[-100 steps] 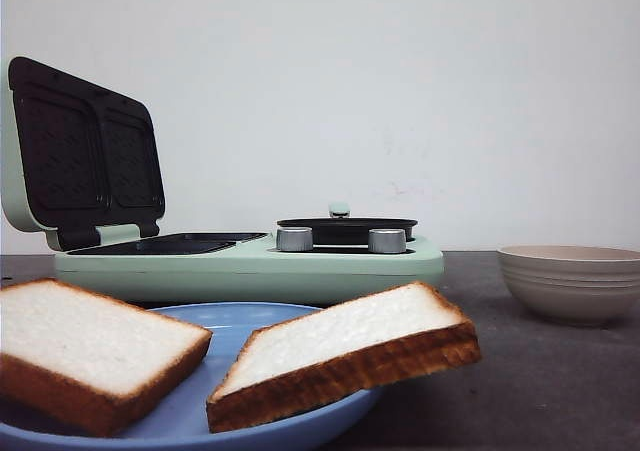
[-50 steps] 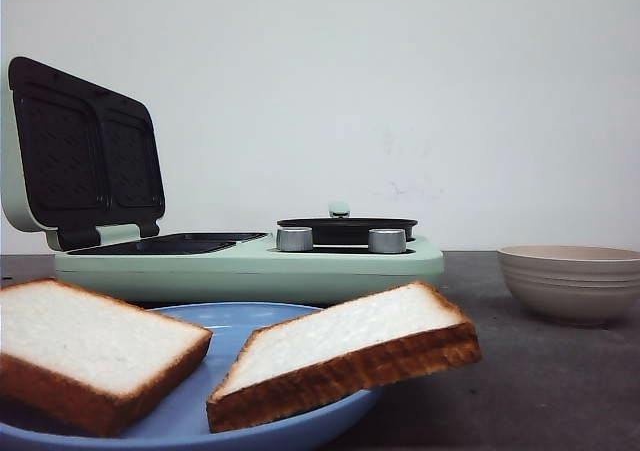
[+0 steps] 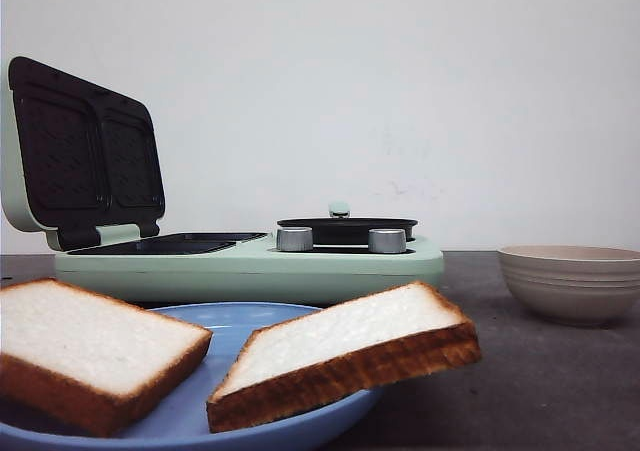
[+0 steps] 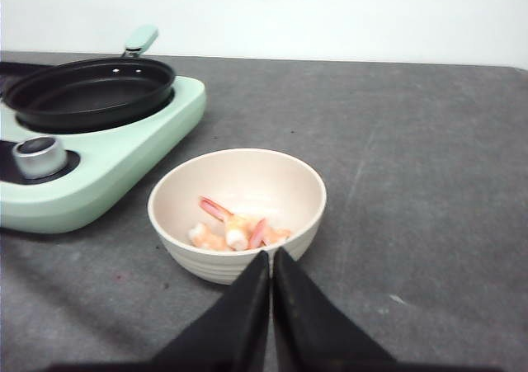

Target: Make breakfast with bread and shrimp

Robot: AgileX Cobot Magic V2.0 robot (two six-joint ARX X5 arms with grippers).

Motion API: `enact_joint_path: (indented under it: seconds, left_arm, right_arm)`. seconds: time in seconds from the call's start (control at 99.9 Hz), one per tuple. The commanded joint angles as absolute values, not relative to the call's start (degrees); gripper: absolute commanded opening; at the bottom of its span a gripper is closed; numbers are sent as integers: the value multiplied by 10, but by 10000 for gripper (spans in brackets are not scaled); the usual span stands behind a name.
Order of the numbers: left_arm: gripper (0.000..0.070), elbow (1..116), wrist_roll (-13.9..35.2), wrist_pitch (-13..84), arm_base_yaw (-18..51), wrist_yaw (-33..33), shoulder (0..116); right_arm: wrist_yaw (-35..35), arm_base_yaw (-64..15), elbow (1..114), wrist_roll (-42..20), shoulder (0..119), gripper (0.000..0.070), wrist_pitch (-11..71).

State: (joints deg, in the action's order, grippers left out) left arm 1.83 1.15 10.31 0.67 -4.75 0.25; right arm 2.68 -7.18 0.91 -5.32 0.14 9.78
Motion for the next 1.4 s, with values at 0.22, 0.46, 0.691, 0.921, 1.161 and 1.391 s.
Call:
enact_joint_path:
  seconds: [0.22,0.46,0.691,0.921,1.161,1.391]
  left_arm:
    - [4,23,162,119,7,-49,2]
    - [6,84,241,161,7,-68,11]
    - [6,169,251,211,7,-111,76]
    - [6,261,238,276,7,-180,183]
    - [6,326,189,364,7,-268,283]
    - [6,330,184,426,7,-317,329]
  right_arm:
    - [14,-74,26,-175,3,0,123]
    - [14,-74,99,-209,19,0,169]
    - [30,-74,192,-210,126,0,225]
    - [99,-74,286,-210,263,0,285]
    - [127,-74,337,-210,344,0,330]
    - [147,-74,337,-208,342,0,360]
